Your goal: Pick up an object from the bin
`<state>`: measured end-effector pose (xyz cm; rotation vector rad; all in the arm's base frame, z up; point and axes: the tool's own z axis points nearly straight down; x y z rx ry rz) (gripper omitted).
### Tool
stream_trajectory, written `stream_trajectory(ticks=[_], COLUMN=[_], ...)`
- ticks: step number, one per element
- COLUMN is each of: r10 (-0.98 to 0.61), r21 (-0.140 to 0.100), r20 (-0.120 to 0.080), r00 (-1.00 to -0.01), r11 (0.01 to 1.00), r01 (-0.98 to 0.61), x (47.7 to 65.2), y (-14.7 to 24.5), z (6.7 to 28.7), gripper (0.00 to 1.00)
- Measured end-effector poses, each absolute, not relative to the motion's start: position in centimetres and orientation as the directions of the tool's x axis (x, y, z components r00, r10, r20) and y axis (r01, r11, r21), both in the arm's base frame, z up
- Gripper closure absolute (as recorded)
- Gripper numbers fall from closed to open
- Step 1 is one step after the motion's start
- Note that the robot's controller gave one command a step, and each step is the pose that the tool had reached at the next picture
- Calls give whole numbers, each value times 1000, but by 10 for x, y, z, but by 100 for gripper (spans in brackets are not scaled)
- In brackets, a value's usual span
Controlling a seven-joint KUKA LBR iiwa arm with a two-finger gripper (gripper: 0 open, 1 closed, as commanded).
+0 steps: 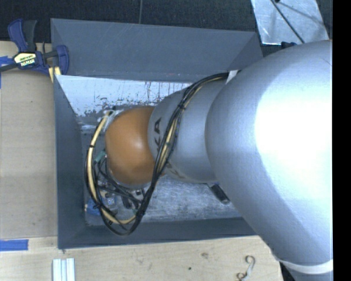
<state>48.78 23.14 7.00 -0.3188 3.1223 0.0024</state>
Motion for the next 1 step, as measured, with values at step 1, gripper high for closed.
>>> stream_trajectory(ticks=[1], r10=[-260], r21=[2], r20=[-11], r00=[-966], r11=[966], r01=[-260], x=[499], y=[235], z=[238], gripper=[100])
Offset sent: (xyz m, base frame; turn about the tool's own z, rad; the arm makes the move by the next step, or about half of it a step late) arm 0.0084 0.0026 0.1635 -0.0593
